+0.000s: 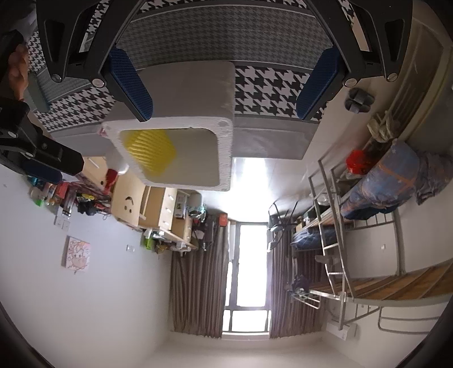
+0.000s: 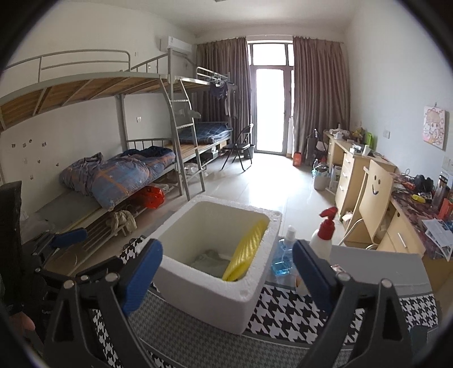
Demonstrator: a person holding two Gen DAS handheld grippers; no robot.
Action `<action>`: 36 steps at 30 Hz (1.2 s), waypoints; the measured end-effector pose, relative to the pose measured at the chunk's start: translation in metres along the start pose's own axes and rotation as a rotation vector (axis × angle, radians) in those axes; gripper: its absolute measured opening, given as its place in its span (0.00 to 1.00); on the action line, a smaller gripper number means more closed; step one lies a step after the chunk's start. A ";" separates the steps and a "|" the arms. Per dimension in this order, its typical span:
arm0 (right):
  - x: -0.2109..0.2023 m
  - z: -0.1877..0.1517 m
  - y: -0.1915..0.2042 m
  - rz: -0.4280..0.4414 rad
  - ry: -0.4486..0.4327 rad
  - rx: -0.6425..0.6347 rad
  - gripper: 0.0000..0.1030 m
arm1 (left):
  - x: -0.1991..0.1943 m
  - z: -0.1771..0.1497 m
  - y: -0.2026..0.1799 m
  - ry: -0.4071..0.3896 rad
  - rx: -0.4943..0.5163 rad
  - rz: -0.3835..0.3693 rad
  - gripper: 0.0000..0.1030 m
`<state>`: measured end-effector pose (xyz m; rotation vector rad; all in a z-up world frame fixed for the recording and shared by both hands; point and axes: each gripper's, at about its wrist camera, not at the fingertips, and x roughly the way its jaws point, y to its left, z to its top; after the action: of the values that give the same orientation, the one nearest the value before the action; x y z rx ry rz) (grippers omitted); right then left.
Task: Organize soft objects
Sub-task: 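Withdraw both tools from the box back toward the table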
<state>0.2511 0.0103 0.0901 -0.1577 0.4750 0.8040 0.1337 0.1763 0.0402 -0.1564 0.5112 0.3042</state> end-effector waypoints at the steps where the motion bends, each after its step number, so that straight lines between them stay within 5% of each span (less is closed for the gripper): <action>1: -0.004 -0.002 0.000 -0.002 -0.005 0.002 0.92 | -0.002 0.000 -0.001 -0.002 0.003 -0.003 0.99; 36: -0.071 -0.049 -0.016 -0.070 -0.079 0.050 0.92 | -0.041 -0.024 -0.041 -0.049 0.053 -0.102 0.99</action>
<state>0.2029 -0.0624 0.0791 -0.0953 0.4125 0.7269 0.1023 0.1220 0.0431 -0.1225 0.4604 0.1946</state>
